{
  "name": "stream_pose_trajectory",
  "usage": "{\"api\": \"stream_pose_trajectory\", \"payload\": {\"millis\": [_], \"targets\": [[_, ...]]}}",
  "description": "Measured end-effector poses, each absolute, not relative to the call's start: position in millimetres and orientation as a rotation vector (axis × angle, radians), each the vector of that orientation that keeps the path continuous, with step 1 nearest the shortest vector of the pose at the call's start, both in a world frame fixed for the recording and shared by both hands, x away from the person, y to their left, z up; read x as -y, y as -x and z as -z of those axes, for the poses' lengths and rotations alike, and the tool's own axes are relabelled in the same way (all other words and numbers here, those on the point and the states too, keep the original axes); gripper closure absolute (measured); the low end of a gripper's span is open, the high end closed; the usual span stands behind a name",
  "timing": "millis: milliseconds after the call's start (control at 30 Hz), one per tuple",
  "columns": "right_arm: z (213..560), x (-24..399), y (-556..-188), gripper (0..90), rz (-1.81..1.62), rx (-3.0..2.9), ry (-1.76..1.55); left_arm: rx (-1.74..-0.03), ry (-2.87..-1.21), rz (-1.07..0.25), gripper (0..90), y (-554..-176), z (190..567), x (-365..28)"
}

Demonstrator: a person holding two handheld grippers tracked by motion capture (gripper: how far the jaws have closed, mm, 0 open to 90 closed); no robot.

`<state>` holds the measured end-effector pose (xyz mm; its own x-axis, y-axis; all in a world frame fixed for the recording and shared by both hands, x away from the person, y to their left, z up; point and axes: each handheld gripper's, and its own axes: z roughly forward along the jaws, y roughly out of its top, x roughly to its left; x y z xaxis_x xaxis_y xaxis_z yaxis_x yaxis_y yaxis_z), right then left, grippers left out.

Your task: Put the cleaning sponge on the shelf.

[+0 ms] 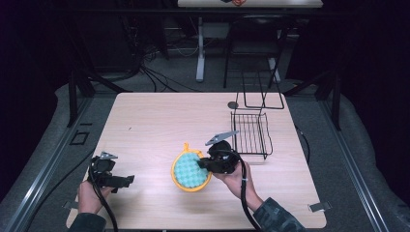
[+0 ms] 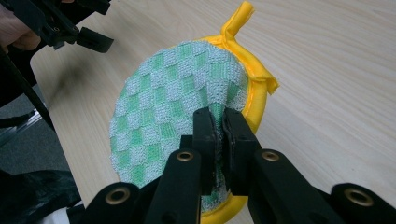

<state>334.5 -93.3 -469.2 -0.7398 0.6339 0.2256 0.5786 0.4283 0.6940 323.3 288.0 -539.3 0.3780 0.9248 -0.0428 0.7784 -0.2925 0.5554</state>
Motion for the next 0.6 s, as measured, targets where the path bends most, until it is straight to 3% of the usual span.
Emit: {"api": "stream_pose_trajectory", "payload": {"millis": [600], "targets": [[461.1,150.0,-328.1,85.3,-1.200,-2.495,-1.171,-1.458,-2.151,-0.398,0.4,-322.8,539.1,-288.2]]}}
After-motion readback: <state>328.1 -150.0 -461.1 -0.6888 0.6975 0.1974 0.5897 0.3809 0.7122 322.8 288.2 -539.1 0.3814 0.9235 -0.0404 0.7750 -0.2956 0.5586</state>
